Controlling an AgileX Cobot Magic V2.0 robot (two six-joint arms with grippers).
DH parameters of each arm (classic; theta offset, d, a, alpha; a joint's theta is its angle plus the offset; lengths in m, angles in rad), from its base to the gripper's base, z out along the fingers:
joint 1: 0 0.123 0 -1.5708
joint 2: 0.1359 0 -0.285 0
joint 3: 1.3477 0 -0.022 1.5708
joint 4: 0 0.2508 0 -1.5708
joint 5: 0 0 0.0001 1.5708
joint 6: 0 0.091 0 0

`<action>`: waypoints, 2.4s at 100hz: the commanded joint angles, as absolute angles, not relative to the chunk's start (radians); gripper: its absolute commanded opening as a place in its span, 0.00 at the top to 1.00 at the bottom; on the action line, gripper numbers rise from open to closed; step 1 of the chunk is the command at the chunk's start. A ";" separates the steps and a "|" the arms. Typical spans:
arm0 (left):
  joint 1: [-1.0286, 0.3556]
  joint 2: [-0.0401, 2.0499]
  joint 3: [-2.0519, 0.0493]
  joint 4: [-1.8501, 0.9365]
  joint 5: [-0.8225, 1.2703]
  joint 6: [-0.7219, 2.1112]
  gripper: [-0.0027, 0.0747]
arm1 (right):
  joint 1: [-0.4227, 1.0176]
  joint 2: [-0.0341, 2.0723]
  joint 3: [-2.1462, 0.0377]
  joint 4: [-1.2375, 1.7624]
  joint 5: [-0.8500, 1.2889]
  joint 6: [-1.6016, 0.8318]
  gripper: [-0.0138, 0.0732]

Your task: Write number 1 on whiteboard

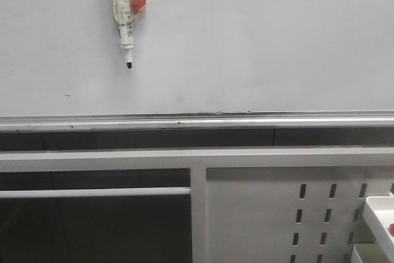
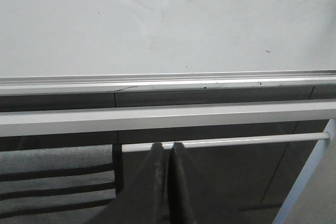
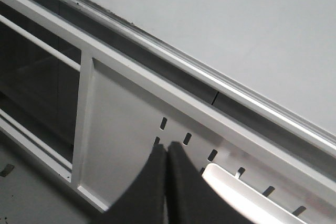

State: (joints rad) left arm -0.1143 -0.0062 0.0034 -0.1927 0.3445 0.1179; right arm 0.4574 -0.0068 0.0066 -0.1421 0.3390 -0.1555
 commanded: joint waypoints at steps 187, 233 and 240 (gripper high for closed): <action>-0.115 -0.028 0.008 -1.162 0.091 0.168 0.99 | 0.454 -0.028 -0.018 0.522 -0.242 0.079 0.90; -0.115 0.366 -0.417 -0.809 0.462 0.630 0.79 | 0.454 0.311 -0.463 0.032 0.443 0.012 0.90; -0.132 0.431 -0.453 -0.837 0.475 0.721 0.66 | 0.454 0.338 -0.501 -0.012 0.398 0.012 0.90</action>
State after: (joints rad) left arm -0.1143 0.3398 -0.3763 -0.8035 0.4872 0.6027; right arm 0.4574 0.2859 -0.4186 0.0751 0.4887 0.0269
